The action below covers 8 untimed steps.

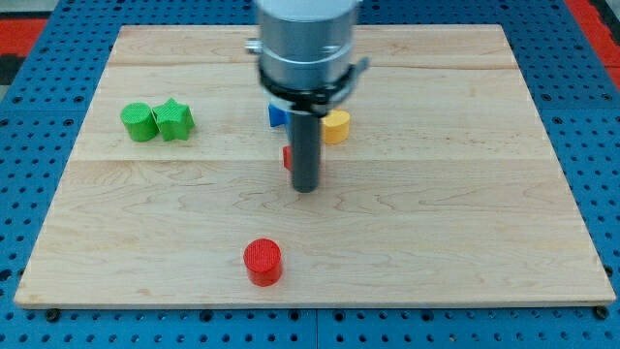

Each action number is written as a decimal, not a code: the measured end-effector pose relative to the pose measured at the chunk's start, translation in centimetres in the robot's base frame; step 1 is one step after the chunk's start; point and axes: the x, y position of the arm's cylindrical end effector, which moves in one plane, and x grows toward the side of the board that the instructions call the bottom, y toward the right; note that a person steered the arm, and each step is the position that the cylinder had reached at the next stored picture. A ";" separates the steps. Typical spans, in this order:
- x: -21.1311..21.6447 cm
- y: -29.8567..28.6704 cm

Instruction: Place arm parallel left to red circle

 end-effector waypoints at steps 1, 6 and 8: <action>-1.4 -0.4; 9.3 3.2; 13.6 -4.4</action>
